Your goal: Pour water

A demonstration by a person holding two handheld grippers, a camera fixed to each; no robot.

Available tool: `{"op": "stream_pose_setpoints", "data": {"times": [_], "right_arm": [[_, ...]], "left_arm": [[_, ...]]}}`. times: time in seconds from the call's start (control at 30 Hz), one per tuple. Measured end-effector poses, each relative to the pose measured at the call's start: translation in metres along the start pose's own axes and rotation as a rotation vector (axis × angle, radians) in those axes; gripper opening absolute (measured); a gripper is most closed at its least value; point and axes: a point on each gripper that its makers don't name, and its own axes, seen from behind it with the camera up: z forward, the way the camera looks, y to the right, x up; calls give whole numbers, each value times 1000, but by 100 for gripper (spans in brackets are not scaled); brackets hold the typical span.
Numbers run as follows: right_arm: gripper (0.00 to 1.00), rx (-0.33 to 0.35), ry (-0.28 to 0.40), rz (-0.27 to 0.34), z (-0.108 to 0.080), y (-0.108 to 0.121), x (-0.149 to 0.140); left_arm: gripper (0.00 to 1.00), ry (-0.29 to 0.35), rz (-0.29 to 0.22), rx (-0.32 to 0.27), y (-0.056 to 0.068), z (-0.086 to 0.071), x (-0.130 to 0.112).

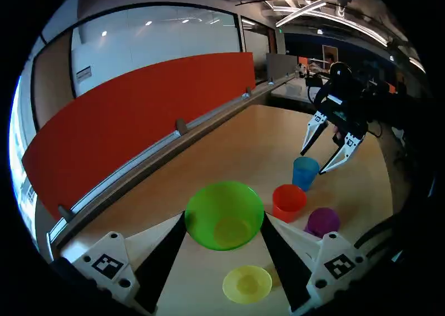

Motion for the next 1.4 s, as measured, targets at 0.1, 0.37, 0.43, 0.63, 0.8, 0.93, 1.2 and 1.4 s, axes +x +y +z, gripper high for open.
{"op": "stream_pose_setpoints", "data": {"times": [0.1, 0.37, 0.43, 0.63, 0.8, 0.93, 1.2, 1.4], "right_arm": [[100, 2, 0, 1, 3, 0, 0], [100, 1, 3, 8, 10, 1, -3], [100, 1, 5, 10, 11, 2, -4], [100, 4, 8, 14, 15, 1, -7], [100, 12, 16, 22, 20, -2, -8], [100, 10, 26, 32, 24, -2, -8], [100, 6, 45, 51, 29, -2, -8], [100, 2, 62, 60, 32, -3, -8]], "left_arm": [[91, 31, -11, 6, 0, -4, 8], [90, 90, -30, 27, -2, -12, 23], [90, 102, -35, 31, -3, -14, 27], [90, 139, -56, 36, -5, -19, 38], [90, 169, -66, 43, -8, -22, 45], [90, 189, -74, 48, -10, -24, 49], [89, 234, -97, 43, -11, -29, 57], [88, 256, -105, 56, -16, -33, 60]]}}
